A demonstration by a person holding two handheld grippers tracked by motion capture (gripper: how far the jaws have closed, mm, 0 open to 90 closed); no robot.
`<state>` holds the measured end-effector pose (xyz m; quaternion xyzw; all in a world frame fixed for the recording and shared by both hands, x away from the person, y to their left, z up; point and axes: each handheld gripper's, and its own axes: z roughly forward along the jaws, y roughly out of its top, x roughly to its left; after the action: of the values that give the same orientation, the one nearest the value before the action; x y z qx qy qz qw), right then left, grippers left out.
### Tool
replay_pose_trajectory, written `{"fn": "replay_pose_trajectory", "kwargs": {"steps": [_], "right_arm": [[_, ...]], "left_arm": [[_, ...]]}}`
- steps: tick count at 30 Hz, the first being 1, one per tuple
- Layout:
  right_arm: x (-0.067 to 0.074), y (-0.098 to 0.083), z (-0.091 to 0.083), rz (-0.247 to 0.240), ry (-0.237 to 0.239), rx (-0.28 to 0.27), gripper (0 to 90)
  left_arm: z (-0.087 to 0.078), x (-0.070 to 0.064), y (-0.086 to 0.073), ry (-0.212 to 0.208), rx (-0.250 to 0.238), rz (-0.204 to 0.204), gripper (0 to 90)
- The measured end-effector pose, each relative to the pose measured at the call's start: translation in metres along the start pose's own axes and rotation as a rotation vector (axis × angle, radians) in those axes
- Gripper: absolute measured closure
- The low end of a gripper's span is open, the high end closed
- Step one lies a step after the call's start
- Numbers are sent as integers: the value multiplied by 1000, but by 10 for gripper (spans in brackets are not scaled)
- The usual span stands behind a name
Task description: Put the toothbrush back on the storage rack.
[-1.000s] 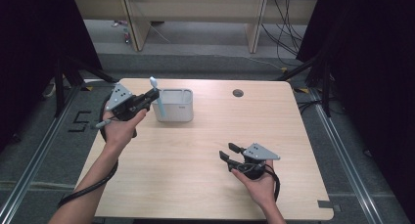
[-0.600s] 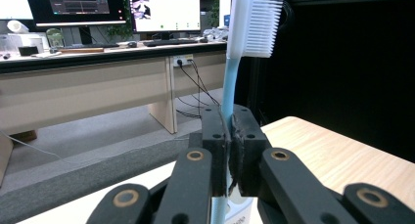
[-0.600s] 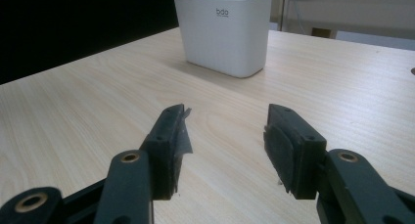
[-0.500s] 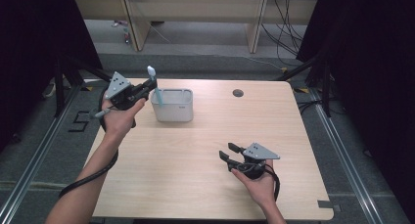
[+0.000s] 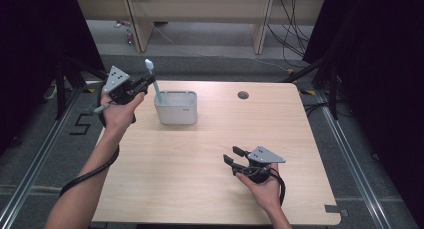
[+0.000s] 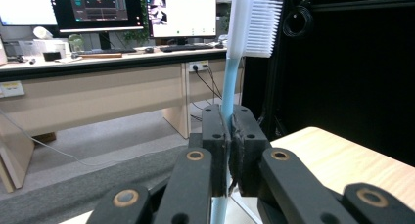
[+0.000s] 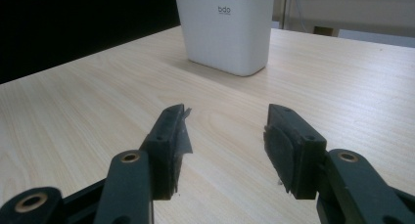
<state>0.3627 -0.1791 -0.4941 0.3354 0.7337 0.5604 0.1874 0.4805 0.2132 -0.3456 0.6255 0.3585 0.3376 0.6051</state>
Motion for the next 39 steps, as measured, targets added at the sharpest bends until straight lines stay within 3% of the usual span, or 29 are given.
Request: {"fn": "replay_pose_trajectory", "kwargs": {"steps": [11, 20, 23, 28, 29, 31, 33, 39], "right_arm": [[2, -1, 0, 21, 2, 15, 503], [1, -1, -1, 16, 3, 19, 504], [2, -2, -1, 41, 13, 17, 503], [0, -2, -2, 26, 0, 20, 503], [1, -2, -2, 44, -2, 24, 503], [-3, -1, -2, -3, -9, 18, 503], [-4, -2, -2, -16, -13, 12, 503], [-1, -3, -1, 28, 9, 17, 503]], "left_arm": [[8, 11, -2, 32, 10, -24, 855], [18, 18, -15, 35, 26, -35, 855], [22, 19, -21, 39, 43, -41, 855], [27, 20, -30, 45, 67, -45, 855], [27, 20, -31, 44, 72, -44, 855], [29, 20, -35, 45, 83, -45, 855], [30, 19, -39, 47, 90, -48, 854], [34, 19, -49, 45, 113, -55, 854]]}}
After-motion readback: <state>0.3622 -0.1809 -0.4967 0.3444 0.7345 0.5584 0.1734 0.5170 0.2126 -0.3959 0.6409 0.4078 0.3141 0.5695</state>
